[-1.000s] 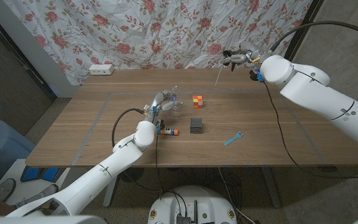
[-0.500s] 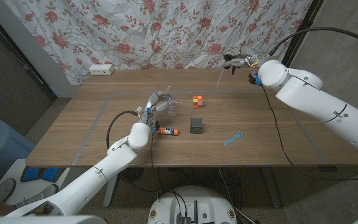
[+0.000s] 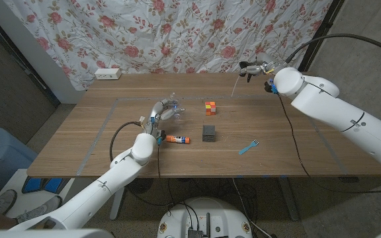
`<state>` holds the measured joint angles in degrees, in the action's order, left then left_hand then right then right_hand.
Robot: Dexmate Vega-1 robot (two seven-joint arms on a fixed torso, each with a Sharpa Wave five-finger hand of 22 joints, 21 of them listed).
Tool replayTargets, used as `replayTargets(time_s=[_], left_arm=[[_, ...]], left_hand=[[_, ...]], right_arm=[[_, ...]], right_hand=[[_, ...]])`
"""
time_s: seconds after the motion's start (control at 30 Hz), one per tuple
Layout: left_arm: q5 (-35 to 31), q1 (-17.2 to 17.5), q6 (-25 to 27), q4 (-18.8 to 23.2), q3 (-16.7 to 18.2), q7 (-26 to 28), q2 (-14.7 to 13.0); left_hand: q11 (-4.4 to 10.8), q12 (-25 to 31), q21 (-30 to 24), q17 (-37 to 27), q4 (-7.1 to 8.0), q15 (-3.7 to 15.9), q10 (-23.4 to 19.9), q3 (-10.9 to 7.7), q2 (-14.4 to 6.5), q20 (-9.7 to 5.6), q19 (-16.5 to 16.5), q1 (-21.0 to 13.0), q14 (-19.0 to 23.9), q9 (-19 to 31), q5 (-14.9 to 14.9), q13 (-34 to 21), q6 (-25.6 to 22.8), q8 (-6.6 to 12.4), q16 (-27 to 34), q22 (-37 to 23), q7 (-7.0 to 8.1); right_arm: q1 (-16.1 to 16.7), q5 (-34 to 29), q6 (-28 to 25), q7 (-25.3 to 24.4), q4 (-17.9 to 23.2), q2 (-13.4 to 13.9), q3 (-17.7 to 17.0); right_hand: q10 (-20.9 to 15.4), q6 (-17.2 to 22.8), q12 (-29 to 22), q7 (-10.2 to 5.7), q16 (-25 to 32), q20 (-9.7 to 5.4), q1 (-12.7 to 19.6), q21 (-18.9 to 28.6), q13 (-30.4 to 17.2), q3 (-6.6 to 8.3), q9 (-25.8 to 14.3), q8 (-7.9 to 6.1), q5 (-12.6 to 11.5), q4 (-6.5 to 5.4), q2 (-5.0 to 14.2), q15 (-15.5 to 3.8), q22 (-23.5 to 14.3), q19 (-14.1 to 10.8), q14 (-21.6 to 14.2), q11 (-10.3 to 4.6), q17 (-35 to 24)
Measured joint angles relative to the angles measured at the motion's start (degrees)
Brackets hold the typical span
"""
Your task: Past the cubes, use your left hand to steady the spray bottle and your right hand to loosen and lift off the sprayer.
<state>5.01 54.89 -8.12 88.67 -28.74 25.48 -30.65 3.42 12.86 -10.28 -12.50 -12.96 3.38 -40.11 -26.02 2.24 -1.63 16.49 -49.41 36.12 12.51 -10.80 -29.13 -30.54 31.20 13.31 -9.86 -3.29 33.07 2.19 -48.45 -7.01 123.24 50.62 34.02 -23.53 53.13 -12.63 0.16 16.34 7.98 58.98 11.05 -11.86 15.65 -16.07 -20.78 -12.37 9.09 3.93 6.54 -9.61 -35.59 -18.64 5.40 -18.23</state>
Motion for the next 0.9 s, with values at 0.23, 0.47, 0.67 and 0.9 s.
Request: replayTargets(time_s=[0.23, 0.47, 0.67, 0.9], left_arm=[[1.78, 0.03, -2.32, -1.97, 0.69, -0.96, 0.16], [2.95, 0.03, -4.04, -3.53, 1.09, -1.72, 0.22], [3.52, 0.07, -4.57, -4.24, 1.35, -1.87, 0.24], [4.02, 0.46, -4.72, -4.58, 1.58, -2.03, 0.11]], left_hand=[[0.30, 0.00, 0.00, 0.26, 0.01, 0.01, 0.29, 0.01, -0.15, -0.25, -0.25, 1.23, -0.61, 0.00, 0.00, 0.38, 0.18, -0.43, -0.45, 0.00, 0.18], [0.52, 0.00, 0.00, 0.26, 0.00, 0.01, 0.50, 0.00, -0.21, 0.06, -0.55, 1.41, -0.61, -0.28, 0.00, 0.47, 0.35, -0.65, -0.45, -0.01, 0.35], [1.48, -0.47, 0.00, 0.26, 0.24, 0.01, -0.47, 0.24, -0.36, 0.03, -0.58, 2.16, -0.60, -0.28, 0.00, 0.74, -0.34, -1.06, -0.45, -0.01, 1.24], [1.94, -0.50, 0.00, 0.25, 0.24, 0.00, -0.11, 0.24, -0.37, -0.22, -0.82, 2.16, -0.60, -0.27, 0.00, 1.00, -0.26, -1.11, -0.45, -0.01, 1.57]], right_arm=[[0.37, 0.06, 0.00, -0.63, -0.73, -0.56, 0.01], [0.53, 0.29, 0.05, -1.12, -1.37, -1.29, 0.13], [0.55, 0.46, 0.11, -1.51, -1.89, -1.82, 0.31], [0.56, 0.55, 0.14, -1.96, -2.74, -2.42, 0.64]], right_hand=[[0.00, 0.00, 0.00, 0.00, 0.00, -0.01, 0.00, 0.00, 0.00, 0.00, -0.02, 0.05, 0.00, 0.00, 0.00, 0.00, 0.00, 0.01, 0.00, 0.00, 0.00], [0.00, -0.32, 0.46, -0.32, 0.00, -0.21, -0.01, 0.00, 0.00, 0.00, -0.04, 0.06, 0.00, 0.00, -0.01, 0.01, 0.00, 0.21, 0.00, 0.01, 0.00], [-0.01, -0.32, 0.46, -0.32, 0.00, -0.22, -0.01, 0.00, 0.01, 0.00, -0.04, 0.20, 0.00, 0.00, -0.01, -0.41, 0.00, 0.19, -0.42, 0.01, -0.27], [-0.01, -0.32, 0.46, -0.32, 0.00, -0.53, -0.01, 0.00, 0.01, 0.00, -0.04, 0.29, 0.01, 0.00, -0.01, -0.64, 0.00, -0.12, -0.17, 0.00, -0.27]])
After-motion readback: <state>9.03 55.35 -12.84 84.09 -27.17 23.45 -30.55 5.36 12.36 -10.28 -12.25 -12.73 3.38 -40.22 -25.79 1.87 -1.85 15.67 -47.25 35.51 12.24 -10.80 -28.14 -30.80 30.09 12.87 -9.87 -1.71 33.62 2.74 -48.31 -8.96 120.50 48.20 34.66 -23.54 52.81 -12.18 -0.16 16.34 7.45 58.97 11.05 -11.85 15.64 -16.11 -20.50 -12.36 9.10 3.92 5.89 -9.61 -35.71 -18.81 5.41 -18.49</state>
